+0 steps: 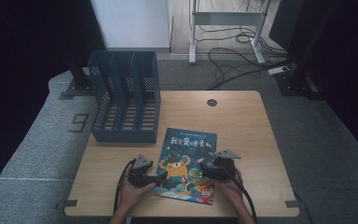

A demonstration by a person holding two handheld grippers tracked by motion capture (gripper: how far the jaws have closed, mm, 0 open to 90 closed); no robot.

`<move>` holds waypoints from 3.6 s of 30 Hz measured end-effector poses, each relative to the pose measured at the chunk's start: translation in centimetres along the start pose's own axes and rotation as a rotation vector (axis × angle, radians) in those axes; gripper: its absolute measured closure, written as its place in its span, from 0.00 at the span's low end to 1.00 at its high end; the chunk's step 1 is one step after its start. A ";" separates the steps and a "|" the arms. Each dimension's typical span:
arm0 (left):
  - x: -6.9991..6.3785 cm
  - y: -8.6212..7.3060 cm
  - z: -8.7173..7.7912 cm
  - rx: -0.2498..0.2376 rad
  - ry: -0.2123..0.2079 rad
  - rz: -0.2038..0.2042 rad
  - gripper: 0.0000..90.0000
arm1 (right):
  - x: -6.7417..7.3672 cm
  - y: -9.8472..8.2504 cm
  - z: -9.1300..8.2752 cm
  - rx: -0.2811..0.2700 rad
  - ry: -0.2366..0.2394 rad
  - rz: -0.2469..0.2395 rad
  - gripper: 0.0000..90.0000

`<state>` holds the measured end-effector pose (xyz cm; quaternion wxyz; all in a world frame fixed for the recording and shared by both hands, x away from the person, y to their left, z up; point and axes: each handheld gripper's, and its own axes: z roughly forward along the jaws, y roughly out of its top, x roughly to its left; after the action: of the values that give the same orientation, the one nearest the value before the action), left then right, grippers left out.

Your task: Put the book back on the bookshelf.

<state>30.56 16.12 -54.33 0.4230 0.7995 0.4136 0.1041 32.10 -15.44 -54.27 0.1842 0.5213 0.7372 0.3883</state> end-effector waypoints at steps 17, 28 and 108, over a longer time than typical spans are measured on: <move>-0.2 0.0 0.6 0.030 -0.007 -0.008 0.20 | 0.5 -0.5 0.9 0.031 0.004 -0.006 0.18; -0.4 0.1 0.9 0.056 -0.009 -0.019 0.20 | 0.5 -0.5 0.9 0.034 0.005 -0.004 0.18; -2.3 0.3 1.8 0.070 -0.018 0.008 0.19 | -2.7 0.9 -1.9 -0.035 0.207 0.258 0.28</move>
<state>30.19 13.27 -54.76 0.3978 0.8164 0.4101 0.0840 32.41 -18.54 -52.76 0.0650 0.5657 0.6722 0.4733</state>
